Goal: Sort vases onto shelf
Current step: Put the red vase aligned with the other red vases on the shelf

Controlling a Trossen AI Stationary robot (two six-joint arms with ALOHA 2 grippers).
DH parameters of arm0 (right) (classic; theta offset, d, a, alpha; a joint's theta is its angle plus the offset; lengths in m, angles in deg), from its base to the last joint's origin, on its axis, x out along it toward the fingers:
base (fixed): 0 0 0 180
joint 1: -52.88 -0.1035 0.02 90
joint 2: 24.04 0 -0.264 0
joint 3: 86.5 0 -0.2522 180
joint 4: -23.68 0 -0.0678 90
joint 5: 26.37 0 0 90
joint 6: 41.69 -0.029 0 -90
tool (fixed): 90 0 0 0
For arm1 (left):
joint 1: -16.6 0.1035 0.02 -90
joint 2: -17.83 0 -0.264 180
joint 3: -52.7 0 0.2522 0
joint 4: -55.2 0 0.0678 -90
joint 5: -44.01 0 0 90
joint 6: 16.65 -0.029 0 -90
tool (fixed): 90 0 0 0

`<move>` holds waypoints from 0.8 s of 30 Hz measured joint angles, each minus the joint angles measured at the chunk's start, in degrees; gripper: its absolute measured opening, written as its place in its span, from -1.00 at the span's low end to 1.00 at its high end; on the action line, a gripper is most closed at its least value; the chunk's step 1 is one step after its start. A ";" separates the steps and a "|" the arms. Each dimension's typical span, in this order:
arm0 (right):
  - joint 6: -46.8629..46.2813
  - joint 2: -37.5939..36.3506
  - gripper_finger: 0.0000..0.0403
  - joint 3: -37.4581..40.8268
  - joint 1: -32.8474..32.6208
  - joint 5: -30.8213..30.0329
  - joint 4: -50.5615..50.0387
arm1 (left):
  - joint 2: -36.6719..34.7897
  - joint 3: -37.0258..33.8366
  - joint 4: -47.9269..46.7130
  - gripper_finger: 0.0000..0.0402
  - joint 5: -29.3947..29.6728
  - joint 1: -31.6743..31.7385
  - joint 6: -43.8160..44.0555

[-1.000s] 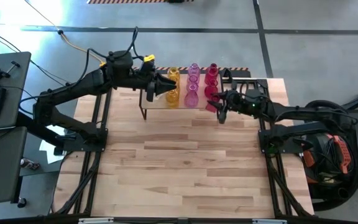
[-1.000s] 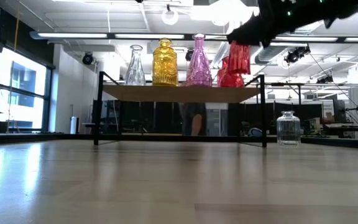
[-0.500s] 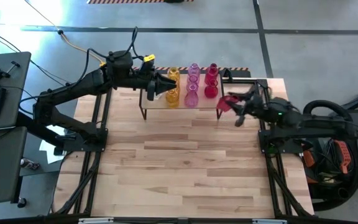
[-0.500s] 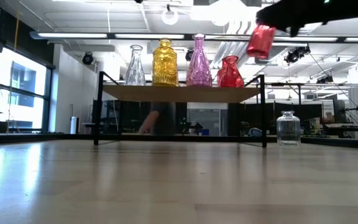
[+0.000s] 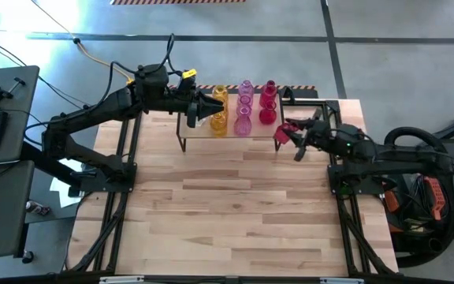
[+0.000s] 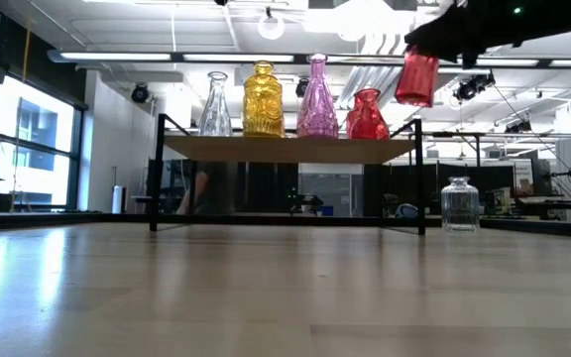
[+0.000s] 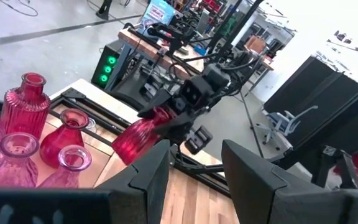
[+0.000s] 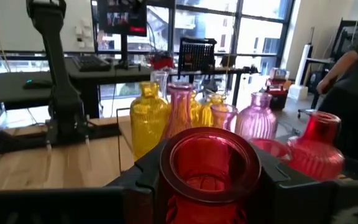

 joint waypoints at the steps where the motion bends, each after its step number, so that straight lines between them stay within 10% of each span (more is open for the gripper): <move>1: 0.26 1.31 -0.41 0.00 0.00 0.04 1.61 | 0.00 0.00 0.01 -0.30 0.00 0.00 -0.26; 24: -0.54 21.10 -0.41 -6.89 2.69 0.03 4.95 | 0.01 0.00 -2.69 -0.30 0.00 0.00 -0.36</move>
